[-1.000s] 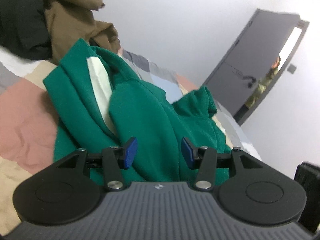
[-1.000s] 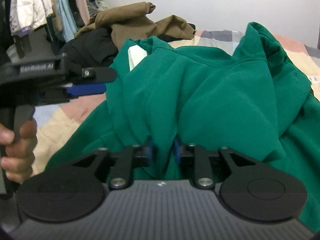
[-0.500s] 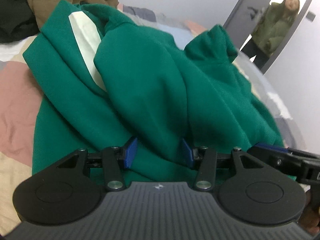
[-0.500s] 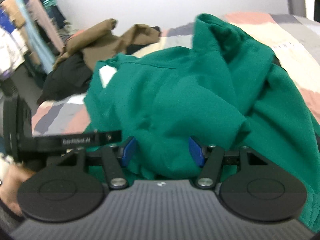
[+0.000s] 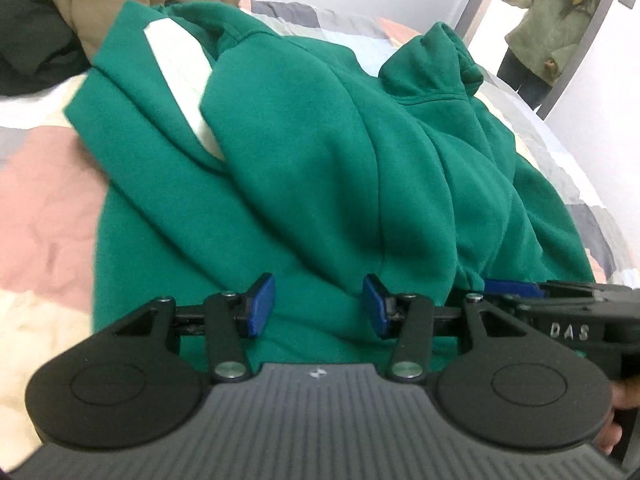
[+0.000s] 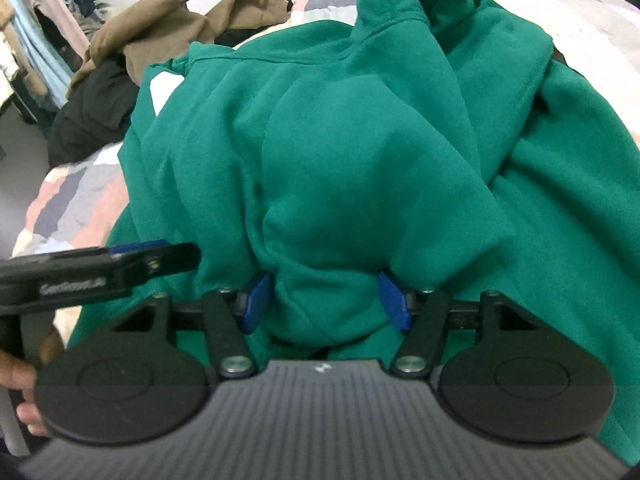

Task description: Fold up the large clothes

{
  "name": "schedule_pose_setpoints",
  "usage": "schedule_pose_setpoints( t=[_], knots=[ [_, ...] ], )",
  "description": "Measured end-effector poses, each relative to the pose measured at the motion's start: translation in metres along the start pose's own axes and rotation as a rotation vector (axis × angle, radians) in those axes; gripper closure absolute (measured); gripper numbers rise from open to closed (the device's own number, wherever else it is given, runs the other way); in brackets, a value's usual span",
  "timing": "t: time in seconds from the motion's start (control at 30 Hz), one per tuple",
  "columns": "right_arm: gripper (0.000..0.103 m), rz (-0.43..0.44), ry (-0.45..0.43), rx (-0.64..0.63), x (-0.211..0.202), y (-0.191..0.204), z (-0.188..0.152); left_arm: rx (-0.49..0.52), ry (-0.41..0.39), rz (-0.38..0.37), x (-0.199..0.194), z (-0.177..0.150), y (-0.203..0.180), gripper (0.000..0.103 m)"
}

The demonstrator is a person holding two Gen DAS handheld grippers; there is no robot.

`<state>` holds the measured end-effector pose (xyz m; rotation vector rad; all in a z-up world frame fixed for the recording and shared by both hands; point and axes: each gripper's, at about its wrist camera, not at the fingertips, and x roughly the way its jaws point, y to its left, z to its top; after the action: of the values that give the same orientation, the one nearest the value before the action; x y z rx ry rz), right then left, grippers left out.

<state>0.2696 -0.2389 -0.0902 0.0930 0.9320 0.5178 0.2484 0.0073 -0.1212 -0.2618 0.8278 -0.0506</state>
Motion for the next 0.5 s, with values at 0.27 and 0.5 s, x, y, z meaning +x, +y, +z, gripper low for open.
schedule_pose_setpoints(
  t=[0.27,0.5],
  knots=[
    [0.042,-0.032,0.041,-0.031,-0.036,-0.002,-0.007,-0.036,0.011,0.055,-0.053,-0.016,0.015,0.037],
    [0.042,-0.098,0.073,-0.066,-0.086,-0.032,-0.004,-0.127,0.091,0.138,-0.082,-0.031,0.052,0.033]
  ],
)
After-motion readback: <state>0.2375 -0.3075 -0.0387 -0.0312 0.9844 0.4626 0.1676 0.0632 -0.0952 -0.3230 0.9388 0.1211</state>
